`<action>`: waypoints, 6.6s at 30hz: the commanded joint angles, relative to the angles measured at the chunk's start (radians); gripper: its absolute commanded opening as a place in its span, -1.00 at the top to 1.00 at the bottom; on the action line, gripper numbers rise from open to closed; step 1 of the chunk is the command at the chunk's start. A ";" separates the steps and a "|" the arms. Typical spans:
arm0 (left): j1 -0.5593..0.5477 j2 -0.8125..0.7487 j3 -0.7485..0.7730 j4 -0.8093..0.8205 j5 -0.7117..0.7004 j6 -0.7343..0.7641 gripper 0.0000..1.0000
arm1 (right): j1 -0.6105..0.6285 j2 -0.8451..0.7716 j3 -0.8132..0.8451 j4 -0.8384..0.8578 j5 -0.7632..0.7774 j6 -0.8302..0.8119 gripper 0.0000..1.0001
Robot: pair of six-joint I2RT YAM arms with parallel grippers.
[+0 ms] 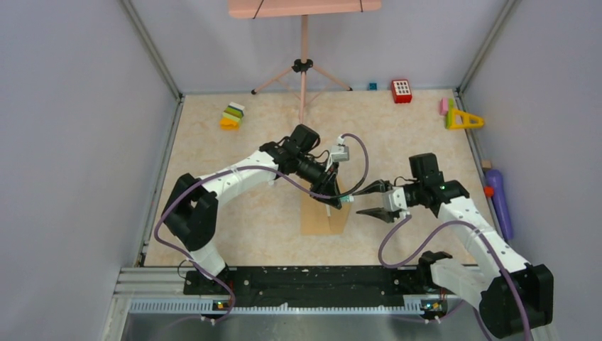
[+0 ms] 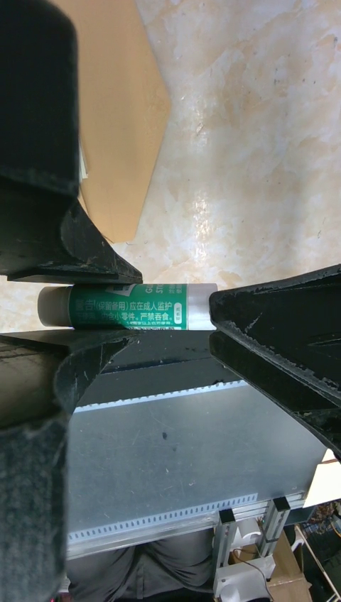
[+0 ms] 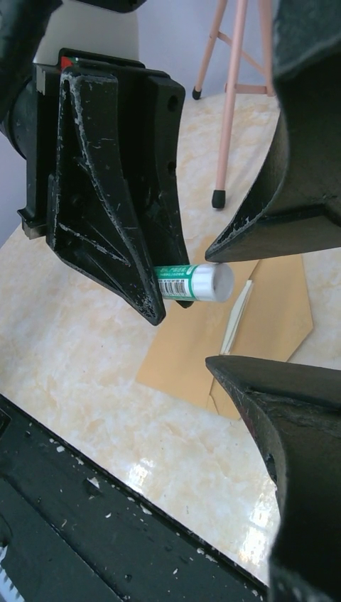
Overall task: Place the letter into the envelope and seal it
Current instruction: Unscrew the solid glue.
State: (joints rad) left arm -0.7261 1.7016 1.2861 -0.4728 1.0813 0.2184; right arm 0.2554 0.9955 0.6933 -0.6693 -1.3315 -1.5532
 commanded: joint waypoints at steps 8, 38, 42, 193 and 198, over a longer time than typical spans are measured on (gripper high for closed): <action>-0.024 0.008 0.022 -0.003 0.025 0.032 1.00 | 0.043 -0.012 -0.030 0.119 0.045 0.085 0.21; -0.022 -0.129 0.037 -0.001 -0.358 0.107 1.00 | 0.018 0.297 0.166 0.390 -0.080 1.226 0.47; -0.022 -0.141 0.040 -0.010 -0.373 0.123 1.00 | 0.005 0.378 0.225 0.391 -0.065 1.420 0.43; 0.008 -0.072 0.077 -0.122 -0.035 0.158 1.00 | 0.105 -0.034 0.037 0.260 0.035 0.440 0.05; 0.008 -0.069 0.078 -0.119 -0.036 0.151 1.00 | 0.131 -0.039 0.024 0.276 0.078 0.439 0.17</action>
State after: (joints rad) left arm -0.7204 1.6341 1.3243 -0.6079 1.0058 0.3798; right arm 0.3653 0.9768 0.7315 -0.4065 -1.2678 -1.0660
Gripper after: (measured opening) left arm 0.277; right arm 0.427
